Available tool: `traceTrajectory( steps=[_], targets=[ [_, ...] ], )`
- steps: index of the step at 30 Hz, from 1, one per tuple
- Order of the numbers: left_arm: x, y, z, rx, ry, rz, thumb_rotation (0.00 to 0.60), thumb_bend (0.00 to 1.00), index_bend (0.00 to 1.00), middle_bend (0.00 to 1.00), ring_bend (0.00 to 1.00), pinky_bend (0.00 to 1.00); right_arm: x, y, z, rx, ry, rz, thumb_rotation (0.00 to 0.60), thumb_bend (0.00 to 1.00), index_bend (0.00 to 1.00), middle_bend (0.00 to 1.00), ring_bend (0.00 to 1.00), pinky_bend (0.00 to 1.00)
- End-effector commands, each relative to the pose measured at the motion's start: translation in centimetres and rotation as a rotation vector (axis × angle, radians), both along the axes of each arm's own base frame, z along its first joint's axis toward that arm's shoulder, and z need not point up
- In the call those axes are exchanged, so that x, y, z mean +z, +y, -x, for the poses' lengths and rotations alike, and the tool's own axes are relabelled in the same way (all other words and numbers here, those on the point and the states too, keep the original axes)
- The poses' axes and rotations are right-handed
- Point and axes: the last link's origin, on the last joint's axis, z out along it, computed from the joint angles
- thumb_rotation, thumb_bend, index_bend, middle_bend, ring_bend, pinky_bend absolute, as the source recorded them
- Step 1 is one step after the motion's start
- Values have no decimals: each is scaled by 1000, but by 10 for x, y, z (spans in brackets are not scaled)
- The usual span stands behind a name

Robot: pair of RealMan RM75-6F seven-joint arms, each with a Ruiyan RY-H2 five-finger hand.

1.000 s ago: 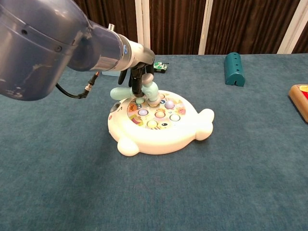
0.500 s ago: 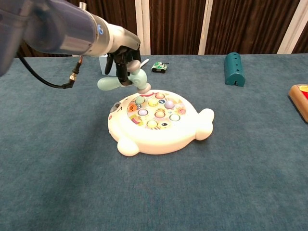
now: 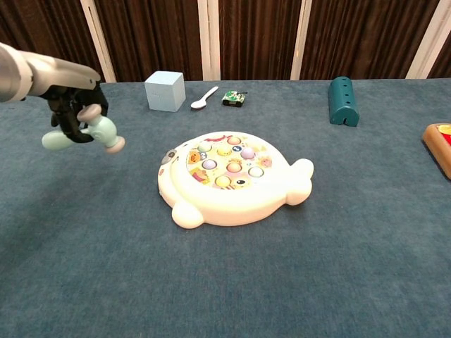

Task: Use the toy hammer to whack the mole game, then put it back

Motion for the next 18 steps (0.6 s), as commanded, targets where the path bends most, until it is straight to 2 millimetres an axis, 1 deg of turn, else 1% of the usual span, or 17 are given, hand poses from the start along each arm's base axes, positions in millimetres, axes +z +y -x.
traceTrajectory(
  steps=[1, 7, 14, 18],
  targets=[
    [3, -7, 22, 26, 2, 3, 600, 732, 603, 497, 411, 507, 0, 0, 0, 1, 2, 0, 600, 253, 0, 0, 0, 0],
    [-2, -10, 45, 44, -10, 2, 600, 733, 602, 497, 411, 507, -1, 1, -1, 3, 4, -3, 600, 253, 0, 0, 0, 0],
    [-15, -10, 60, 46, -22, 0, 600, 733, 601, 497, 411, 507, -1, 1, 0, 2, 4, -2, 600, 253, 0, 0, 0, 0],
    [-23, -8, 64, 53, -34, -2, 600, 733, 598, 497, 411, 507, -1, 1, 0, 3, 4, -4, 600, 253, 0, 0, 0, 0]
  ],
)
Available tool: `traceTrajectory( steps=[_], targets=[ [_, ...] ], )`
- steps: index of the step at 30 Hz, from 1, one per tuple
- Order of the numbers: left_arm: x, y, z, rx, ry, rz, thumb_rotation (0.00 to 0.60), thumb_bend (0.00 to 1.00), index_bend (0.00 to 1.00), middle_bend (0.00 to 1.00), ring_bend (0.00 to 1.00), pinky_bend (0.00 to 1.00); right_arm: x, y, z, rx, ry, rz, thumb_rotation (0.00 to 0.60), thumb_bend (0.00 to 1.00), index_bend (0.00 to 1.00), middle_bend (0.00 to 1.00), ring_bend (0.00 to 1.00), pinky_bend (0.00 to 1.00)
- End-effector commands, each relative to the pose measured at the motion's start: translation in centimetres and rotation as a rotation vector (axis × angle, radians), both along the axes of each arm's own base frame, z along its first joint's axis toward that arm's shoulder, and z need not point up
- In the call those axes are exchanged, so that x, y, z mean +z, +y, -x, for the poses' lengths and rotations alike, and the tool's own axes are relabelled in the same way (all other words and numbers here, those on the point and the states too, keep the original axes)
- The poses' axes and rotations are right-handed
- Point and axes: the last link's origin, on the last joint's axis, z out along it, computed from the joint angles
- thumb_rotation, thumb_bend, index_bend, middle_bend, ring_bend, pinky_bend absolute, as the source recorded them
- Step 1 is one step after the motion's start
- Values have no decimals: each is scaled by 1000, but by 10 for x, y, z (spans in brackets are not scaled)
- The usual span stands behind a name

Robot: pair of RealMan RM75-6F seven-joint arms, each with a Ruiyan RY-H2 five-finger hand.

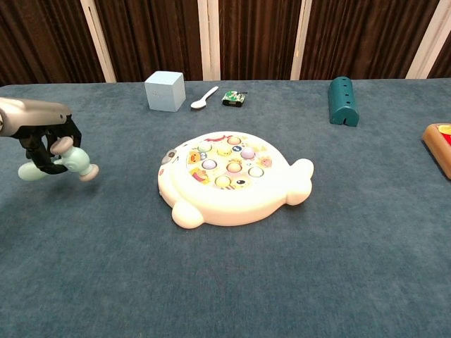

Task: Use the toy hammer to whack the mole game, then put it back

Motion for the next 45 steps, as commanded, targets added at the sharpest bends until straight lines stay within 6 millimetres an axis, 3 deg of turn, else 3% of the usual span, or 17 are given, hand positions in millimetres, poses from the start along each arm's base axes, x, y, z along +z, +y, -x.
traceTrajectory(
  steps=[1, 20, 45],
  targets=[
    [-7, 0, 4, 6, -13, 2, 600, 733, 597, 497, 411, 507, 0, 0, 0, 0, 0, -1, 600, 253, 0, 0, 0, 0],
    [-22, 3, 8, -6, -18, -1, 600, 727, 572, 474, 394, 496, 0, -1, 1, -4, -3, 1, 600, 253, 0, 0, 0, 0],
    [-17, 4, 10, 5, 13, -7, 600, 577, 474, 391, 330, 419, 0, 0, 0, 5, 1, 1, 600, 254, 0, 0, 0, 0]
  ],
)
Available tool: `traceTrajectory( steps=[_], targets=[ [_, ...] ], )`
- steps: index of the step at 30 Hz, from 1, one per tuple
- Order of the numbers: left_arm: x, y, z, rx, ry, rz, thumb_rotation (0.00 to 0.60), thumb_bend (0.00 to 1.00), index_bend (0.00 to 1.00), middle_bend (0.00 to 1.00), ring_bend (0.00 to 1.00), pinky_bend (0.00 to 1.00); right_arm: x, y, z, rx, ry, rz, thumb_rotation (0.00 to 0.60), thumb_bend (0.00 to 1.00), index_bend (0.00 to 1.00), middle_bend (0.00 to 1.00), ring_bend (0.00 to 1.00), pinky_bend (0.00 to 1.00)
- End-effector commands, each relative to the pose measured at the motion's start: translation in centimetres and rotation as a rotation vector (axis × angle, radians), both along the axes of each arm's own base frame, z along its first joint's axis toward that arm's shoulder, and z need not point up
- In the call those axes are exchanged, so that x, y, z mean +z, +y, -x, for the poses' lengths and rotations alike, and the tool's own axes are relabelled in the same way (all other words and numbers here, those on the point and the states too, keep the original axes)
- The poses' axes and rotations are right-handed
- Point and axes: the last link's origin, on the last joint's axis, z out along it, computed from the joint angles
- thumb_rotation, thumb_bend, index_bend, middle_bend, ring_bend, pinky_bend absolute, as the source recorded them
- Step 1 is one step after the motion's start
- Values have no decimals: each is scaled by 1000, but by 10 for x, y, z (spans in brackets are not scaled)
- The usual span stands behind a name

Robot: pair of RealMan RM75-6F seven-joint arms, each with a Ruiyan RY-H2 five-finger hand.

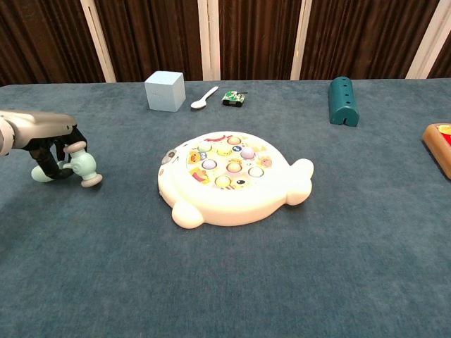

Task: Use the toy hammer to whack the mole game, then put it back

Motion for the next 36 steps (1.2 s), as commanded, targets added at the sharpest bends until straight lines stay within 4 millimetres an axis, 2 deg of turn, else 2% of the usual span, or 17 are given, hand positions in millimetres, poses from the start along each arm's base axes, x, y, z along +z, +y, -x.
traceTrajectory(
  steps=[1, 12, 28, 36],
  targets=[
    [-1, 0, 0, 1, 5, 2, 600, 566, 473, 390, 330, 419, 0, 0, 0, 0, 1, 0, 600, 254, 0, 0, 0, 0],
    [3, -1, -1, 2, 11, -2, 600, 466, 471, 391, 330, 419, 0, 0, 0, 1, 0, -1, 600, 254, 0, 0, 0, 0],
    [6, -3, -1, 5, 9, -1, 600, 466, 458, 390, 330, 419, -1, 1, -1, 3, 1, -2, 600, 253, 0, 0, 0, 0],
    [9, -2, -4, 6, -1, -5, 600, 438, 413, 376, 323, 419, -1, 1, -1, 2, 0, -2, 600, 253, 0, 0, 0, 0]
  ],
)
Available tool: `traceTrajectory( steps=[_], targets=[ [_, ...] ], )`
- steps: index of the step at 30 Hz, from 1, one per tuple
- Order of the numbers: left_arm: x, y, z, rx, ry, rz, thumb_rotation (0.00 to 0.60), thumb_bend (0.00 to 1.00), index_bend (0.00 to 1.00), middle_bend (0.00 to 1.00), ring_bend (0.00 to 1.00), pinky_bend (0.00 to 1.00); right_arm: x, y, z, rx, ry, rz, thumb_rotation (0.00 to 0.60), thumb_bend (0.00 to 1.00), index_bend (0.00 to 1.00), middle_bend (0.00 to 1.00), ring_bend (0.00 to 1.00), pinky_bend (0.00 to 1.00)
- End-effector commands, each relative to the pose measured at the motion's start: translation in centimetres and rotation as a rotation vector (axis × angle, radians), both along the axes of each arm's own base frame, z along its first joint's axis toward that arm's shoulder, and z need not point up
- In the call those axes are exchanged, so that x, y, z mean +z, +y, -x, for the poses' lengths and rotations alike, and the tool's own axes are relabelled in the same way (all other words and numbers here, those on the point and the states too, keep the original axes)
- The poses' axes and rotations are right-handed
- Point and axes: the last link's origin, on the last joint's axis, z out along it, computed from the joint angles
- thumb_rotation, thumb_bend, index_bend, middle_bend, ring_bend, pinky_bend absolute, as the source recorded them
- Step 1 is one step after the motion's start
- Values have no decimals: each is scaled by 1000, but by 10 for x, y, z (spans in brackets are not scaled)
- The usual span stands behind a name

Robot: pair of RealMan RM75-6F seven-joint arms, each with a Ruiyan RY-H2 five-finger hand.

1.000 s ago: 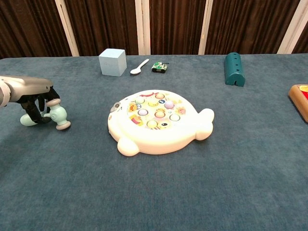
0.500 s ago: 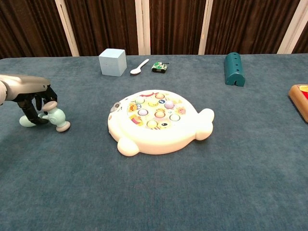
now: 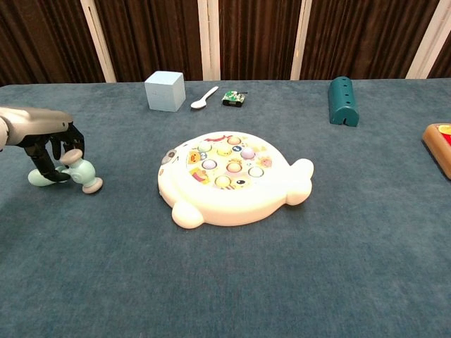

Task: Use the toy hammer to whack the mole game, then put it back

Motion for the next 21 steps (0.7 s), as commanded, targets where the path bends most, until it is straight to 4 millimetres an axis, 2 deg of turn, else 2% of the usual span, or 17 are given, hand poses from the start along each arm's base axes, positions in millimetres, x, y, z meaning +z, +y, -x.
traceTrajectory(
  steps=[1, 6, 11, 17, 21],
  targets=[
    [2, 0, -1, 3, -5, -2, 600, 437, 412, 376, 323, 419, 0, 0, 0, 0, 0, 0, 600, 253, 0, 0, 0, 0],
    [6, -1, -1, 3, -6, -4, 600, 420, 390, 371, 321, 408, 0, 0, 0, -2, 2, 0, 600, 252, 0, 0, 0, 0],
    [15, -4, -4, 1, -28, -22, 600, 347, 352, 329, 278, 350, 0, 0, 1, -2, 9, -1, 600, 253, 0, 0, 0, 0],
    [43, -20, -9, -29, -95, -59, 600, 284, 298, 231, 191, 240, 0, 0, 1, 1, 15, 0, 600, 253, 0, 0, 0, 0],
    [71, -44, -4, -52, -120, -77, 600, 219, 185, 141, 108, 163, 0, 1, 1, 4, 25, -3, 600, 254, 0, 0, 0, 0]
  ],
)
